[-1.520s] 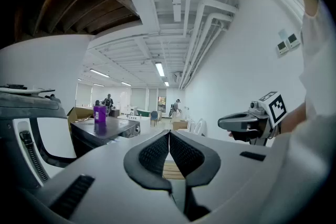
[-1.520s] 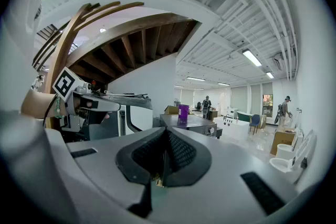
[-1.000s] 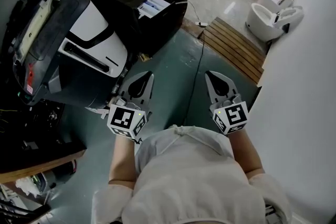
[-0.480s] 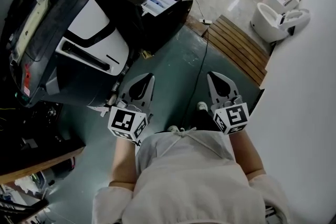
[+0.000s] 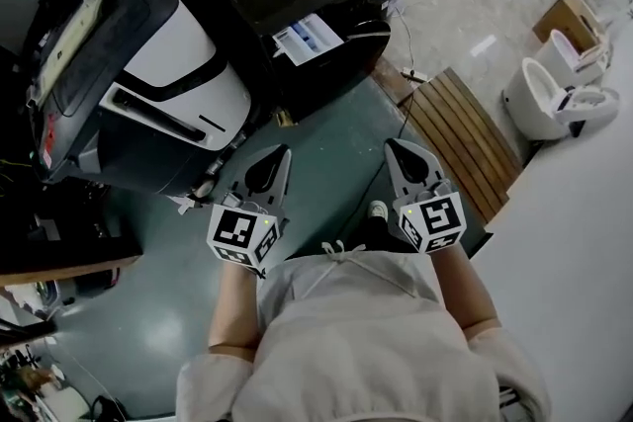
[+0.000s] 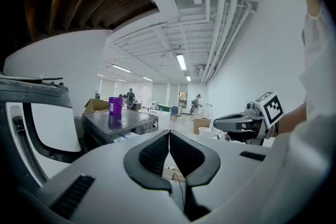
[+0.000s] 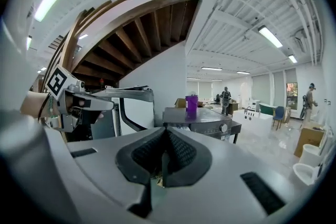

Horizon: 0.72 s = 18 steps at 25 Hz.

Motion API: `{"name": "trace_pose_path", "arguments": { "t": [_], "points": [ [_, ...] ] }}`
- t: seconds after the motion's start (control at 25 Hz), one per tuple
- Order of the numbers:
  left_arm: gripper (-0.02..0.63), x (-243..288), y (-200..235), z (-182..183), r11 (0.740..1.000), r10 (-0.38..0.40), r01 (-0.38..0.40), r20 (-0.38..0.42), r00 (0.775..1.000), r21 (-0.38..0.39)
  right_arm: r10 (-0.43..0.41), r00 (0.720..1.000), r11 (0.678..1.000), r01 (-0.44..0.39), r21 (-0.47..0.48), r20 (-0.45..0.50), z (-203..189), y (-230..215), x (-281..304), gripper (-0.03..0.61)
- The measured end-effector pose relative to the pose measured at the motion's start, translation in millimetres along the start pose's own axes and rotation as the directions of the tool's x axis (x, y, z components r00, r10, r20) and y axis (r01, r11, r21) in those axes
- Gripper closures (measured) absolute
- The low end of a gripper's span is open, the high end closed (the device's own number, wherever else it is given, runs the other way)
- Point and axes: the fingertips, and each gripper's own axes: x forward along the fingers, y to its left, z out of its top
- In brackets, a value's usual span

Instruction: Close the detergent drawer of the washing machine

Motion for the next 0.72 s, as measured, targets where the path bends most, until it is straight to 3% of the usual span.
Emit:
{"name": "trace_pose_path", "arguments": {
  "t": [0.36,0.72],
  "points": [
    [0.594,110,-34,18,0.984,0.161,-0.160,0.013,0.987,-0.078,0.176,0.983,0.983,-0.178,-0.045,-0.042,4,-118,37,0.574],
    [0.594,163,-13,-12,0.955,0.260,-0.264,-0.048,0.964,-0.132,0.251,0.964,0.966,-0.255,-0.035,-0.086,-18,-156,94,0.574]
  ]
}}
